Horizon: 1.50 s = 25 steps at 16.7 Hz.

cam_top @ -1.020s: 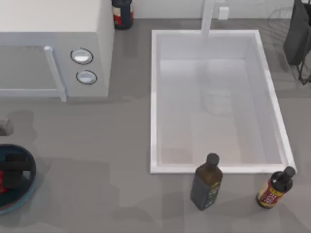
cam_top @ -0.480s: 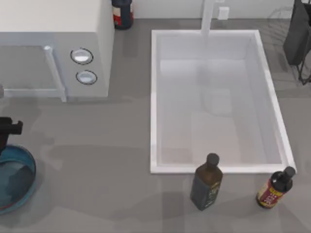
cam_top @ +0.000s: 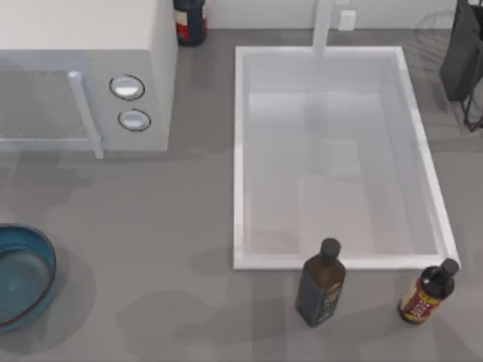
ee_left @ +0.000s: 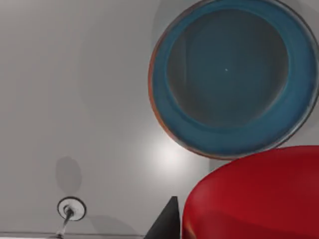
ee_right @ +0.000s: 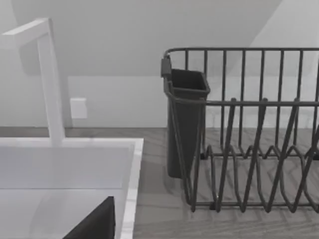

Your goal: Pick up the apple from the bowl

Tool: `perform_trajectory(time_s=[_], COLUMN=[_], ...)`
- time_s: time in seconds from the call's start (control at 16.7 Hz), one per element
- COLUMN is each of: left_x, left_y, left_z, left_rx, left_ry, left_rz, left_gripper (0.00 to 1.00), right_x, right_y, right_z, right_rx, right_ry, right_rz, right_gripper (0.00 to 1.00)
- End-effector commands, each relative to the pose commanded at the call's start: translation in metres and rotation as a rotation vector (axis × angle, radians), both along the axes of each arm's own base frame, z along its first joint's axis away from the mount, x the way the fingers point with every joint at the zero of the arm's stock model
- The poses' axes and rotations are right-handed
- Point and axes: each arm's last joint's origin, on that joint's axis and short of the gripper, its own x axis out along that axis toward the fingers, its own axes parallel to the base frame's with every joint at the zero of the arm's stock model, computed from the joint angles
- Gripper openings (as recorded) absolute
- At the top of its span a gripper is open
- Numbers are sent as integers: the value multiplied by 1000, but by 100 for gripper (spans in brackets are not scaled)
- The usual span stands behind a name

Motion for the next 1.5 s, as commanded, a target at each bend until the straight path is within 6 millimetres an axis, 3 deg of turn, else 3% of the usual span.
perform_trajectory(time_s=[0.24, 0.54, 0.66, 0.84, 1.02, 1.14, 1.26, 1.38, 1.5], left_x=[-16, -15, -3, 33, 66, 77, 82, 83, 83], left_y=[-1, -1, -9, -46, -113, -160, -193, -207, -208], left_z=[29, 28, 24, 5, -26, -48, -67, -76, -76], left_rx=[1, 1, -3, -17, -27, -32, -34, -37, -37], left_ry=[-24, -21, -19, 1, 23, 33, 39, 39, 39], left_rz=[0, 3, 4, 4, 2, 2, 3, 3, 3], left_gripper=[0, 0, 0, 0, 0, 0, 0, 0, 0], right_x=[0, 0, 0, 0, 0, 0, 0, 0, 0], right_y=[0, 0, 0, 0, 0, 0, 0, 0, 0], right_z=[0, 0, 0, 0, 0, 0, 0, 0, 0], right_rx=[0, 0, 0, 0, 0, 0, 0, 0, 0], right_ry=[0, 0, 0, 0, 0, 0, 0, 0, 0], right_rz=[0, 0, 0, 0, 0, 0, 0, 0, 0], right_gripper=[100, 100, 100, 100, 100, 100, 100, 100, 100])
